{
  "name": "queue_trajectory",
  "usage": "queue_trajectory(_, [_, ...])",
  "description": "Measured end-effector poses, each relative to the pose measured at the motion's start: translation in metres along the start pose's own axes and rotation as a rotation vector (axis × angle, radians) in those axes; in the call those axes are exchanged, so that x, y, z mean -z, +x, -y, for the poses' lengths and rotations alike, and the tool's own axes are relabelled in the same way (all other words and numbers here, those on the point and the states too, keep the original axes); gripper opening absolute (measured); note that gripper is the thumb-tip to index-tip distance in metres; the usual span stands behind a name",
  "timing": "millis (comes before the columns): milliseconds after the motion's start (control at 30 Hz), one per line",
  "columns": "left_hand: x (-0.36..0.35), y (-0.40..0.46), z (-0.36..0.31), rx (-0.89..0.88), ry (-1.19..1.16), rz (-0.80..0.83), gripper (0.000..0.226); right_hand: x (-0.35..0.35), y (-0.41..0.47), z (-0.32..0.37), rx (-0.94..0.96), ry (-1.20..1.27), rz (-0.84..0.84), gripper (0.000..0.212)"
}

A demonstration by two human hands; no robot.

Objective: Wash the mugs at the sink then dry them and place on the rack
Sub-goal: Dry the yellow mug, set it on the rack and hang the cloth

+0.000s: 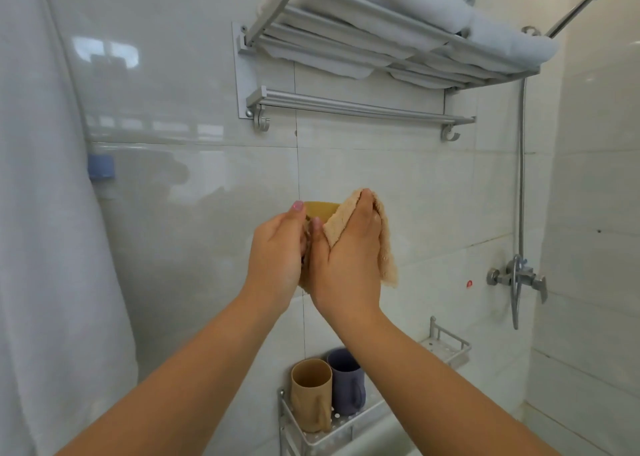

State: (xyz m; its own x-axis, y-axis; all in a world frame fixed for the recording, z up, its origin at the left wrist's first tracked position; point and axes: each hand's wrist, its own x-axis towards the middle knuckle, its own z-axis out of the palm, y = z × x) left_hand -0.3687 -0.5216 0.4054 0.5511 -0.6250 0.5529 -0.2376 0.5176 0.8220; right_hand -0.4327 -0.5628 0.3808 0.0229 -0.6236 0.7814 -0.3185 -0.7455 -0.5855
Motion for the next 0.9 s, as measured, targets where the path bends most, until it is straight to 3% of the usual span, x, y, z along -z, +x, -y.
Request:
queue_trajectory(133, [-0.001,0.000,-0.009,-0.025,-0.025,0.052,0.050,0.005,0.016,-0.006,0.002,0.276,0.001,0.075])
queue_trajectory(300, [0.002,0.002,-0.010,0.068,-0.092,0.040,0.050,0.016,0.038,-0.008,-0.314,0.553,0.211,0.052])
queue_trajectory(433, [0.002,0.000,-0.005,0.112,-0.065,-0.016,0.051,0.018,0.032,-0.016,-0.500,0.709,0.319,0.055])
queue_trajectory(567, [-0.006,-0.004,0.009,0.033,0.003,-0.024,0.046,-0.008,0.011,-0.010,-0.250,0.325,0.024,0.064])
queue_trajectory(633, [-0.009,-0.006,0.009,0.008,-0.004,0.000,0.042,-0.017,0.009,-0.005,-0.168,0.234,-0.046,0.077])
queue_trajectory(800, [-0.006,0.000,0.001,0.010,-0.067,0.065,0.048,-0.009,0.026,-0.013,-0.120,0.434,0.037,0.054])
queue_trajectory(900, [-0.002,0.002,0.000,0.024,-0.123,0.083,0.055,-0.004,0.040,-0.017,-0.172,0.525,0.182,0.075])
